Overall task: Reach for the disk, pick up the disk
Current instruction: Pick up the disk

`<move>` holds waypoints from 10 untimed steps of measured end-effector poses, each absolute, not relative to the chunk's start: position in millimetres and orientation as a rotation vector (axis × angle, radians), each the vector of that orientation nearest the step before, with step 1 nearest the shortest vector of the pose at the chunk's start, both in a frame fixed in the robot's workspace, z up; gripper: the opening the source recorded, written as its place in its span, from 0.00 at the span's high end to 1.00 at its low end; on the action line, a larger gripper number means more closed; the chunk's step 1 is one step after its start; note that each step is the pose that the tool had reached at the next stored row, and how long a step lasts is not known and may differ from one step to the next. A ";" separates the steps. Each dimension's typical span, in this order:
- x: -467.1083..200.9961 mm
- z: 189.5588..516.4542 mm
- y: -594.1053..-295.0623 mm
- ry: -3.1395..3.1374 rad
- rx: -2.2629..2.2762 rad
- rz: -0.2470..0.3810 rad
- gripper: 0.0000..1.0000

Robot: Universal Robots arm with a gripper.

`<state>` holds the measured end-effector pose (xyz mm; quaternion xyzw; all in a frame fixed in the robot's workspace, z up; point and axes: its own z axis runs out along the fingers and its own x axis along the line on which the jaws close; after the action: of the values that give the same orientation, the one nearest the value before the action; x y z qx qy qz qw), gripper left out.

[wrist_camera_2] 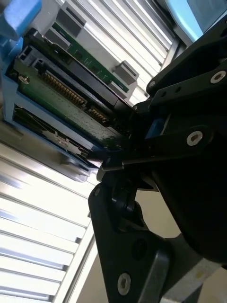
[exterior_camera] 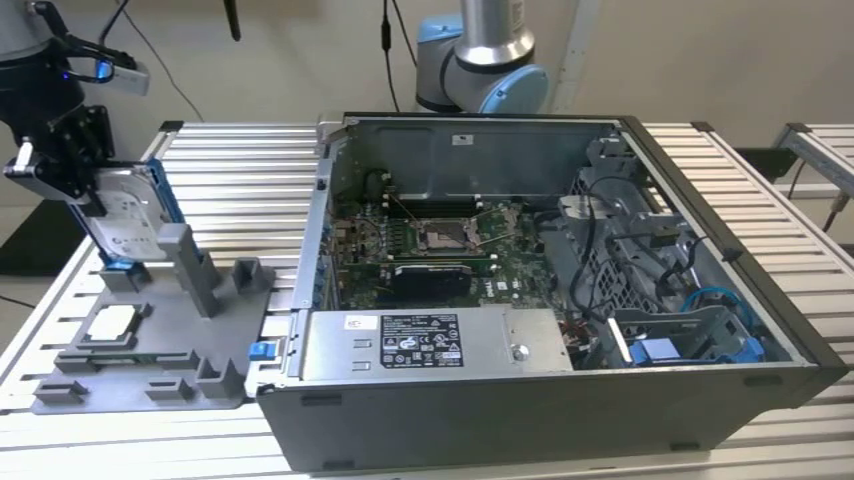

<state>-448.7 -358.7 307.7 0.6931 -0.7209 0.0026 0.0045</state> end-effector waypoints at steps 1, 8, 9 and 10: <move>-448.7 308.6 -358.7 -2.258 2.171 0.008 1.00; -448.7 316.0 -358.7 -2.258 2.171 0.008 1.00; -448.7 317.1 -358.7 -2.258 2.171 0.008 1.00; -448.7 318.2 -358.7 -2.258 2.171 0.008 1.00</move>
<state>-448.7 -358.7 318.2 0.6931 -0.7209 0.0026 0.0045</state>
